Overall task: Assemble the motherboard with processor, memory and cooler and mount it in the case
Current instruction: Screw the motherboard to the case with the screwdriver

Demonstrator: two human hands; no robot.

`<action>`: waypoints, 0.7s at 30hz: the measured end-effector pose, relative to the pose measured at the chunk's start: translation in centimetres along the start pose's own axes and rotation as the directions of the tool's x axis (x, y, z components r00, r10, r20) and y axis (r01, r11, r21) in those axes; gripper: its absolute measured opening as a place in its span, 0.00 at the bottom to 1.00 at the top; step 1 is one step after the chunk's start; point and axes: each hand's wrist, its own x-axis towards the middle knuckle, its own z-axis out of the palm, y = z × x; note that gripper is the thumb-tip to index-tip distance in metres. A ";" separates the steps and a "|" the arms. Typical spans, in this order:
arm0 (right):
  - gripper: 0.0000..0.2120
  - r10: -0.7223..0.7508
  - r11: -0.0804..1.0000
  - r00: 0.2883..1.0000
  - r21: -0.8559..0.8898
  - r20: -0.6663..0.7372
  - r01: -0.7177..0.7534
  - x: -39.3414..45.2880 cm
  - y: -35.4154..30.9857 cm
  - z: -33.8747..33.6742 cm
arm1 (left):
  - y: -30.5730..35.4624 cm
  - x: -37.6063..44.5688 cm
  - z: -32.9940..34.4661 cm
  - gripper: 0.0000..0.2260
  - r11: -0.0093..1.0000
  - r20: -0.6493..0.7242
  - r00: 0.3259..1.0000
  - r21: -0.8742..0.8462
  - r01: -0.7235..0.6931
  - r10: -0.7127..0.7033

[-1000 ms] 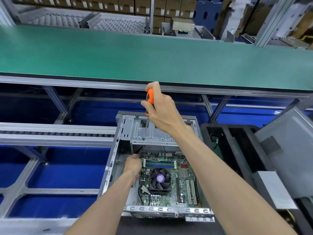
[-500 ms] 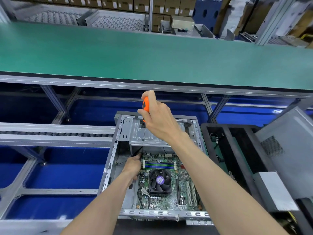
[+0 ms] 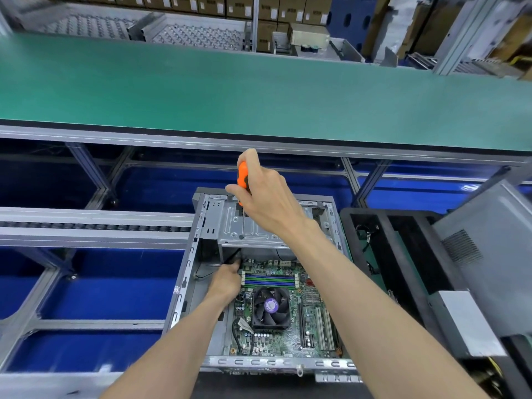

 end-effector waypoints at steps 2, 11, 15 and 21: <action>0.16 -0.003 1.000 1.000 -0.003 0.013 0.003 0.2 0.0 -0.1 | -0.2 0.2 0.1 0.24 1.000 -0.012 1.000 0.009 0.001 -0.001; 0.15 -0.050 0.975 0.992 -0.210 0.113 0.073 0.9 -0.5 -1.3 | -1.3 1.2 0.5 0.19 0.968 -0.037 0.995 -0.239 0.081 -0.093; 0.09 -0.032 0.965 0.979 -0.248 0.199 0.082 1.9 -0.9 -2.0 | -1.3 1.0 0.5 0.21 0.981 -0.052 0.996 -0.185 0.058 -0.069; 0.10 0.028 0.894 0.967 -0.440 0.253 0.089 3.0 -1.5 -2.2 | -1.4 0.8 0.6 0.22 0.997 -0.059 0.998 -0.072 0.023 -0.027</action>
